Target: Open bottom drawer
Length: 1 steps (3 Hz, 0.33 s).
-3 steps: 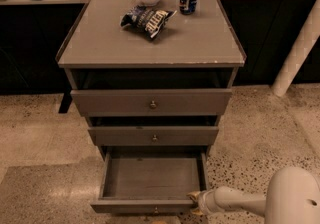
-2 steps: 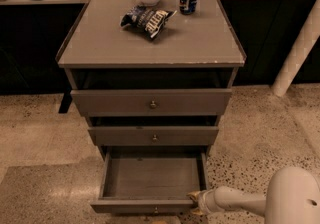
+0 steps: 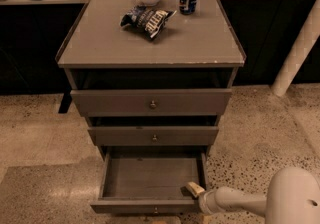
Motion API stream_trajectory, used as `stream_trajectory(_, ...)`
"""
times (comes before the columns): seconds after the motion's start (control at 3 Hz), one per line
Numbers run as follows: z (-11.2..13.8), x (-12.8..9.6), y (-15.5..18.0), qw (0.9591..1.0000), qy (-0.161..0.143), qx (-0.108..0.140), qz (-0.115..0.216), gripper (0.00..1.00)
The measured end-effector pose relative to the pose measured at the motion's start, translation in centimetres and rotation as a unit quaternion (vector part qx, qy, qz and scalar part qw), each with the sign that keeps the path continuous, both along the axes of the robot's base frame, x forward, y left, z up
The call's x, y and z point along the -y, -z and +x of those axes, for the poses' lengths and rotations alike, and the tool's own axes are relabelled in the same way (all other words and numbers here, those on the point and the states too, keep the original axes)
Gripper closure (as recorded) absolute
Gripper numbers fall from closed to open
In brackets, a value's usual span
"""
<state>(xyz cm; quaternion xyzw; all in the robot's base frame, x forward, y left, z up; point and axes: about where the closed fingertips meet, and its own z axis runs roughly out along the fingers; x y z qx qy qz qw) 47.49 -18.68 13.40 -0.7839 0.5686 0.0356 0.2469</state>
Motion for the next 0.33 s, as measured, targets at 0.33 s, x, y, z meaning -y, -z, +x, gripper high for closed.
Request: stream_trajectory(0.33,0.00,0.00,0.00,1.0000,0.000,0.000,0.000,0.00)
